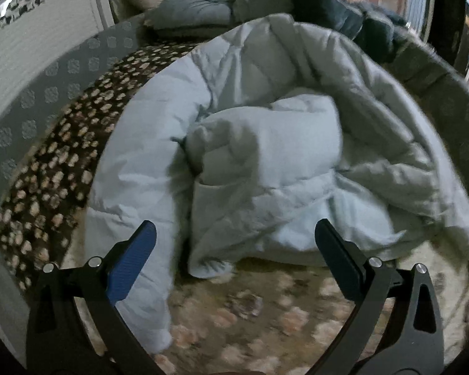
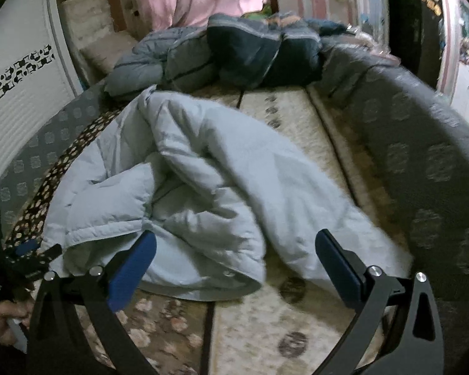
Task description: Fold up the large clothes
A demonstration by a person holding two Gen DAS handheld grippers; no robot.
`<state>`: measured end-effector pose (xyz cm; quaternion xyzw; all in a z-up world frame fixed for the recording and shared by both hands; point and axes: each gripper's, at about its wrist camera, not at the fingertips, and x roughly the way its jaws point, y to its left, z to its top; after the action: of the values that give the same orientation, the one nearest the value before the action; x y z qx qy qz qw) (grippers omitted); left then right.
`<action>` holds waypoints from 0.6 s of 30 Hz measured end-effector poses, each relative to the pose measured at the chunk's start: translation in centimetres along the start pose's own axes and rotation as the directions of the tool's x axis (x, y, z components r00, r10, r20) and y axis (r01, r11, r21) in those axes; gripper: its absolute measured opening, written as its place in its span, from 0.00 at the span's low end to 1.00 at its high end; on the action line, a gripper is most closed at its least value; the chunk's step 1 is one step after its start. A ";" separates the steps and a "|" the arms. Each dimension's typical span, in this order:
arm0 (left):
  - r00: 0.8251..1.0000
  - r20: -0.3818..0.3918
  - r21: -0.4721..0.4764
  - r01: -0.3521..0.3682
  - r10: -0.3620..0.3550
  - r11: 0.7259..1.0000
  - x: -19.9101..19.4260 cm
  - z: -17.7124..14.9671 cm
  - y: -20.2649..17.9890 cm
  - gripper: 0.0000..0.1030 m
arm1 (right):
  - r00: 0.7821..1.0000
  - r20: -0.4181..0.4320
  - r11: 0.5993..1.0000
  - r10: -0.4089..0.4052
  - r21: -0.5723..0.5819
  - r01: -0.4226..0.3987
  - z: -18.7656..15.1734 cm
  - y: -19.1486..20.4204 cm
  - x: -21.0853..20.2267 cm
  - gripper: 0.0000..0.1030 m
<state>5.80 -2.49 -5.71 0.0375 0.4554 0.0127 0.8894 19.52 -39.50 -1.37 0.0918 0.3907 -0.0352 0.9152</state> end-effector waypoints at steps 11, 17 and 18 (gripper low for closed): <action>0.996 -0.093 -0.031 0.000 -0.003 1.000 6.6 1.2 1.3 0.97 | 0.970 -0.234 0.997 -0.060 -0.056 0.049 -2.1 0.6 14.1 0.98; 0.987 -0.158 0.064 0.005 0.005 0.998 10.5 0.5 0.2 0.97 | 0.945 -0.318 0.997 -0.073 -0.053 0.059 -3.6 0.0 19.2 0.73; 0.987 -0.158 0.081 0.003 0.010 0.997 10.8 0.5 0.0 0.97 | 0.943 -0.328 0.997 -0.066 -0.051 0.052 -3.6 0.1 19.6 0.65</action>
<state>12.58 -1.93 -14.17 0.0732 0.5246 -0.0012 0.8482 30.53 -38.56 -17.96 0.0654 0.5412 -0.0385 0.8375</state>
